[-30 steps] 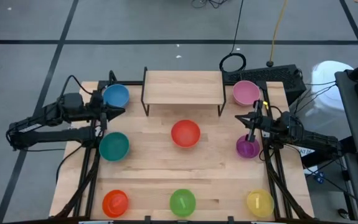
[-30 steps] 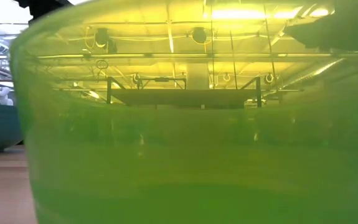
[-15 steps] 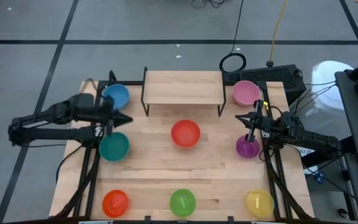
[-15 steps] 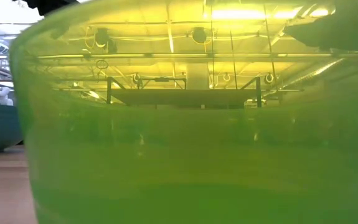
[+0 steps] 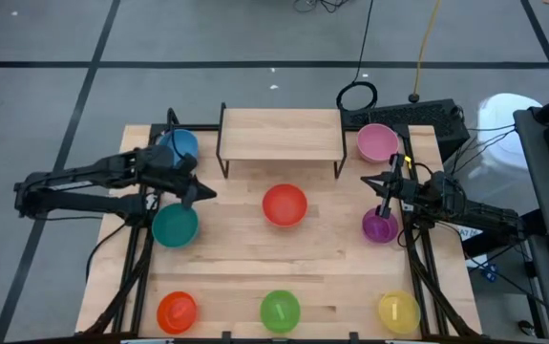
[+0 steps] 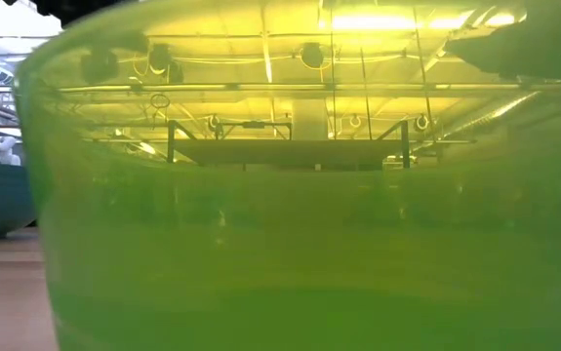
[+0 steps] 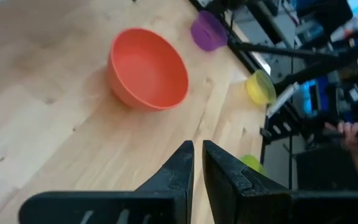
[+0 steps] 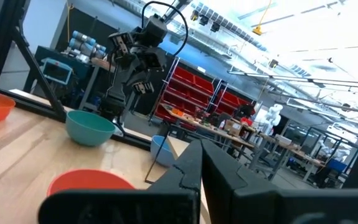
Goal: Place and stack bowls onto a shelf
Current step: Put the top orange bowl on the shelf
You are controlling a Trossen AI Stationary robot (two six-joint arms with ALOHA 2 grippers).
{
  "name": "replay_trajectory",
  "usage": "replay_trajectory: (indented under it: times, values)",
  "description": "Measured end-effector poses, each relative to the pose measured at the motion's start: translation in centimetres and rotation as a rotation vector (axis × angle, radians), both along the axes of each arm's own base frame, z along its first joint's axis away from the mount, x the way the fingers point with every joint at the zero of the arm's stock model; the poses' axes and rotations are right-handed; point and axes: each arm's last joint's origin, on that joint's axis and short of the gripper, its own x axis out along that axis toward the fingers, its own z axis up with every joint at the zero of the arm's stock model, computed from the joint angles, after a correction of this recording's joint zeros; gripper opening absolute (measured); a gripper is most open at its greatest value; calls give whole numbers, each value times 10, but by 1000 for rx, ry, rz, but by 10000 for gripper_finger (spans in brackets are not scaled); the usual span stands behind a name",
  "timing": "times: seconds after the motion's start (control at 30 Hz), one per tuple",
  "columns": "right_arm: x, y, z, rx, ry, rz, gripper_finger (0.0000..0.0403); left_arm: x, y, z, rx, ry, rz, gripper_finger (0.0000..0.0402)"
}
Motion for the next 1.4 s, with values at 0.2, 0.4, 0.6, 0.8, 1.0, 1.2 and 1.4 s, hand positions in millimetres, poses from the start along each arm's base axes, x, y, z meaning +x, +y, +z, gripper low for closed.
replay_trajectory:
  times: [0.2,0.4,0.6,0.8,1.0,1.2,1.4]
  values:
    - [0,0,0,-1,-3,0,2,1,-1,-1,0,-3,-62,20]
    - [0,0,1,-2,-7,0,2,1,-1,-1,51,-10,-84,16]
    - [-1,0,4,-10,-41,0,2,10,1,1,33,-41,-55,48]
    - [-1,0,5,-51,-42,-13,2,24,3,-2,13,-48,-44,94]
    - [-2,-3,6,-28,-51,-134,2,42,4,-5,204,-117,-168,114]
    - [-11,-3,29,54,-33,-171,2,58,2,-11,382,-158,-282,115]
    - [-21,0,51,164,150,-167,2,76,2,-31,511,-67,-350,115]
